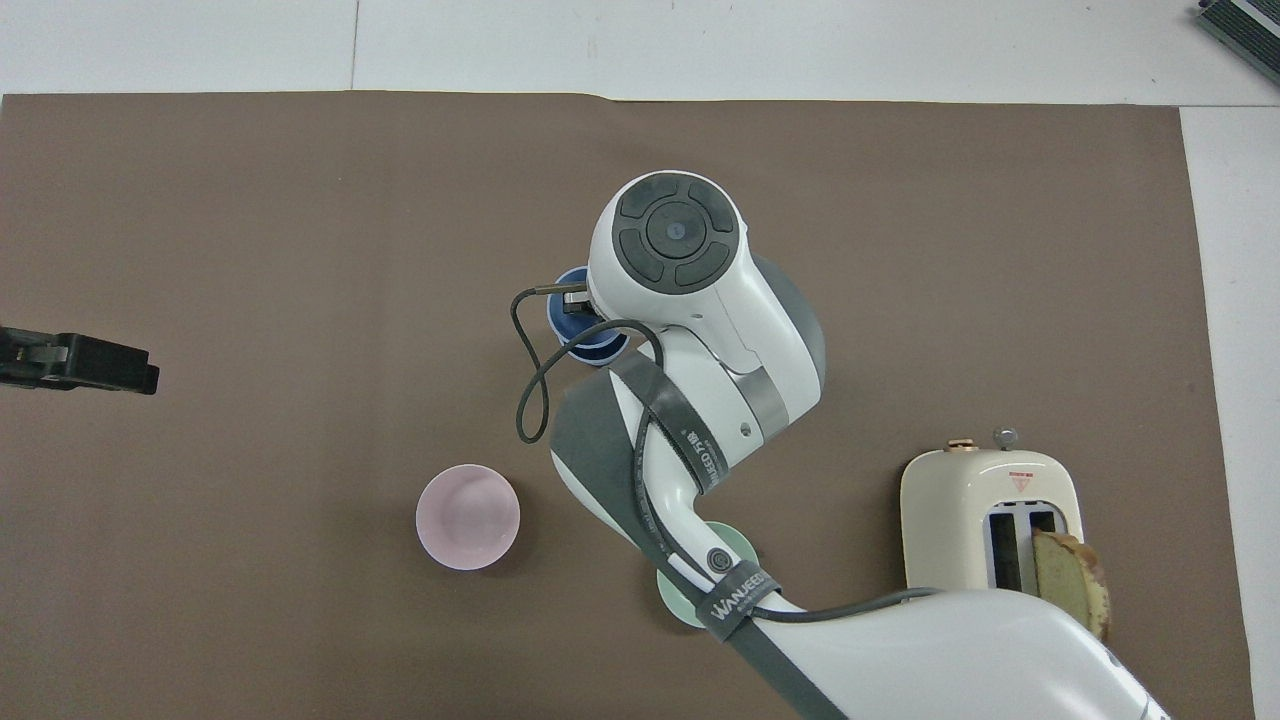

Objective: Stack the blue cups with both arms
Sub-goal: 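Lower the held blue cup into the other blue cup with the right gripper, then open the right gripper and lift it away from the stacked cups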

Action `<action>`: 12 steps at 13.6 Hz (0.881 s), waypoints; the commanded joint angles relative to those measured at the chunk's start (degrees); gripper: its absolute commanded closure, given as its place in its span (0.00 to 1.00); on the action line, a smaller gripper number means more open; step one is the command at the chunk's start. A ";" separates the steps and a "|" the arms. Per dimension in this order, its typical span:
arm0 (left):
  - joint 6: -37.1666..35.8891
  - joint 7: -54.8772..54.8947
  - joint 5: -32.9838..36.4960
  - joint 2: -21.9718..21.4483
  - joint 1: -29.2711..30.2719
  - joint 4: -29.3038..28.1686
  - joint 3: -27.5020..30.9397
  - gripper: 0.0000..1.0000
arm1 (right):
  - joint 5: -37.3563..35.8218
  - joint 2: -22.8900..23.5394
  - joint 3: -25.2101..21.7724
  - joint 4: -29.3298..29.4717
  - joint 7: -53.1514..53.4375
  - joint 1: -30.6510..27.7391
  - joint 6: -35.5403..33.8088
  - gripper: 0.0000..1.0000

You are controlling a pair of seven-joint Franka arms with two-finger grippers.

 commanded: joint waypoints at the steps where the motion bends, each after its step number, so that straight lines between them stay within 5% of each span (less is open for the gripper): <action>1: -0.92 0.34 0.37 -0.51 0.46 0.21 -0.32 0.00 | 1.02 -0.04 0.51 -0.75 0.12 -0.99 1.27 0.65; 5: -1.00 0.43 0.46 -0.51 0.55 0.30 -0.23 0.00 | 1.47 -0.04 0.42 -0.67 1.00 -1.52 1.53 0.23; 12: -1.00 0.43 0.46 -0.51 0.55 0.30 -0.23 0.00 | 1.12 -3.99 -0.37 -0.58 1.00 -3.01 0.22 0.07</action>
